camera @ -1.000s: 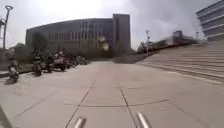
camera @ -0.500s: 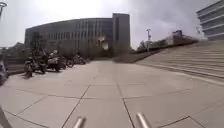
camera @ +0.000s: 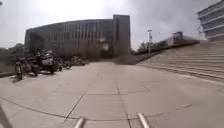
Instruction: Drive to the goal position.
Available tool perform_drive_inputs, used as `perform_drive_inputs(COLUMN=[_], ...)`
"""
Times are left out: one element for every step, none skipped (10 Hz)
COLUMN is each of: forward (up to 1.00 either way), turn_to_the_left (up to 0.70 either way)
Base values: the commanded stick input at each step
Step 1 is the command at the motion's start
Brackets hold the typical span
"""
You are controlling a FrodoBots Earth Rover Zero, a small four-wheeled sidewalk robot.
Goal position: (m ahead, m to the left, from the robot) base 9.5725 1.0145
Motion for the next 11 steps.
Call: perform_drive_inputs(forward=[1.00, 1.00, 1.00, 1.00, 1.00, 1.00, 1.00, 1.00, 1.00, 1.00, 1.00], turn_to_the_left=[0.00, 0.00, 0.00, 0.00, 0.00, 0.00, 0.00, 0.00, 0.00, 0.00, 0.00])
